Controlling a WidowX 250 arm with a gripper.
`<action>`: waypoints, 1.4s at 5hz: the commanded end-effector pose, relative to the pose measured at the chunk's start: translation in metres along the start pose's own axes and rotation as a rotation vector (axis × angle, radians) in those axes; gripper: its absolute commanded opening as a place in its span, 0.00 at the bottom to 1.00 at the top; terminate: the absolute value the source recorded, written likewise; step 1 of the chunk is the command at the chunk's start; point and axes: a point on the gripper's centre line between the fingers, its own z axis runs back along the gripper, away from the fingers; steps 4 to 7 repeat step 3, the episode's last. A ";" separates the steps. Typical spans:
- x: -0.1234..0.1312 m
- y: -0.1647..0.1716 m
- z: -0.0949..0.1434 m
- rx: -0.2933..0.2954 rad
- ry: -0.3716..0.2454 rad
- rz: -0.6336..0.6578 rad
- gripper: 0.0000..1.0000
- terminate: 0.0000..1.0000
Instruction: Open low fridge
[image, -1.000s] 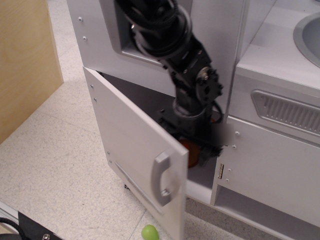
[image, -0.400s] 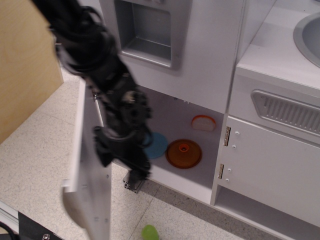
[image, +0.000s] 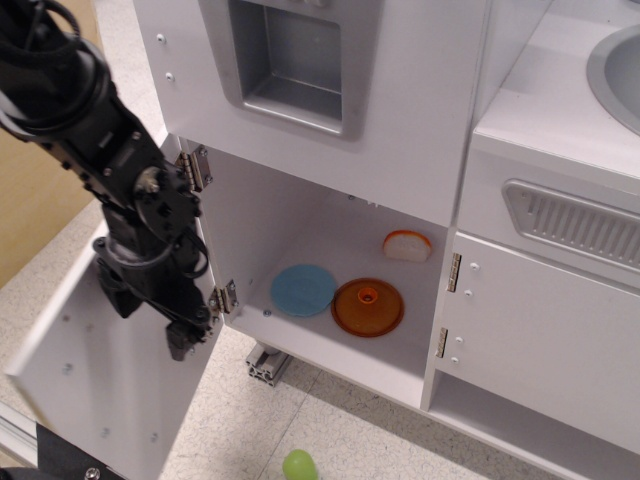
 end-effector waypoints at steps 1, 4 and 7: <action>-0.005 0.034 0.009 0.059 -0.009 0.032 1.00 0.00; -0.005 0.034 0.009 0.059 -0.009 0.032 1.00 1.00; -0.005 0.034 0.009 0.059 -0.009 0.032 1.00 1.00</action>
